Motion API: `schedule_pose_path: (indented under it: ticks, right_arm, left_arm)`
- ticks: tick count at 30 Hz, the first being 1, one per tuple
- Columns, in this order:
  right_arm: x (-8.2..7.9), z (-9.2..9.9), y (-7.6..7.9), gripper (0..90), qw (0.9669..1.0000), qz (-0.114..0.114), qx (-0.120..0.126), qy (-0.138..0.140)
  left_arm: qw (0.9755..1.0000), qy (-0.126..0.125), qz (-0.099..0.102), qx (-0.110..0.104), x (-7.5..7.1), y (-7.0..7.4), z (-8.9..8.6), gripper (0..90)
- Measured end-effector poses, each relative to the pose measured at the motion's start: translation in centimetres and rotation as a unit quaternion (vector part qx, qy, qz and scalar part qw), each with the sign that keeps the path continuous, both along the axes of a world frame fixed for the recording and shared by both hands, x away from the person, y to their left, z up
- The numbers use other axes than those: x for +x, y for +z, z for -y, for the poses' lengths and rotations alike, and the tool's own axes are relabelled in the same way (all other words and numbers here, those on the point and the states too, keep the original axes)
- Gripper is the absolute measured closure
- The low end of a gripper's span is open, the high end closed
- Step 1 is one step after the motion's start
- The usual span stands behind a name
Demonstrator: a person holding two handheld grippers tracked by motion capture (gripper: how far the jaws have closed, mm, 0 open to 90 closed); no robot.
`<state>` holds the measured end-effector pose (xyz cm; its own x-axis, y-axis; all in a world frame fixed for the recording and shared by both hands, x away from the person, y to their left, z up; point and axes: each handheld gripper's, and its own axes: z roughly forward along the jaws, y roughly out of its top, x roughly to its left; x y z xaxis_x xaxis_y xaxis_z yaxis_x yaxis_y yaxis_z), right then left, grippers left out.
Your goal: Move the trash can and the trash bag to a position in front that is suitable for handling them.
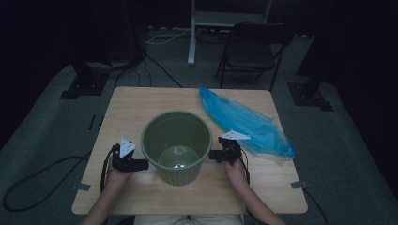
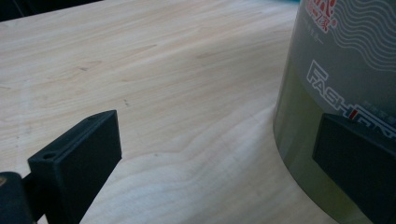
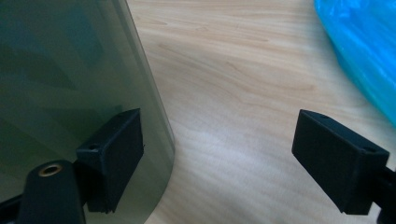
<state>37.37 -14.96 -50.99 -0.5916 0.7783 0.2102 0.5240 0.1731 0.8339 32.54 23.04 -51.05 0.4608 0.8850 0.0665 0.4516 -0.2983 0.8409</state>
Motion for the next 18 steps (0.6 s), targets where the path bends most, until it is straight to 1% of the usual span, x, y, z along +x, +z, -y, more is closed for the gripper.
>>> schedule_pose_path:
  ticks: [2, 3, 7, 9, 11, 16, 18]
  right_arm:
    - [-0.3, 0.3, -0.1, 15.9, 1.0000, -0.001, 0.004, 0.003]
    - [-0.6, 0.4, -0.1, 15.9, 1.0000, -0.001, 0.004, 0.006]
    - [-1.6, 0.8, 0.0, 15.9, 0.9999, 0.005, -0.001, 0.009]
    - [-1.8, 1.0, 0.0, 15.9, 0.9999, 0.004, -0.001, 0.012]
    - [-2.0, 1.2, 0.0, 15.9, 0.9999, 0.003, -0.001, 0.015]
    - [-2.4, 1.3, 0.0, 15.9, 0.9999, 0.007, -0.003, 0.014]
    - [-2.5, 1.3, -0.1, 15.7, 0.9998, 0.009, 0.001, 0.016]
  left_arm:
    - [1.0000, -0.004, -0.002, -0.002, -0.3, 0.0, 0.1, 1.6]
    - [1.0000, -0.006, 0.000, 0.002, -0.5, 0.0, 0.2, 1.6]
    - [0.9999, -0.013, 0.001, -0.001, -1.2, 0.0, 0.5, 1.6]
    - [0.9998, -0.018, 0.005, -0.004, -1.6, -0.2, 0.6, 1.6]
    - [0.9998, -0.019, 0.003, -0.010, -1.8, -0.3, 0.6, 1.6]
    - [0.9997, -0.022, 0.011, -0.004, -2.2, -0.3, 0.7, 1.6]
    - [0.9995, -0.024, 0.015, -0.011, -2.2, -0.5, 0.6, 1.5]
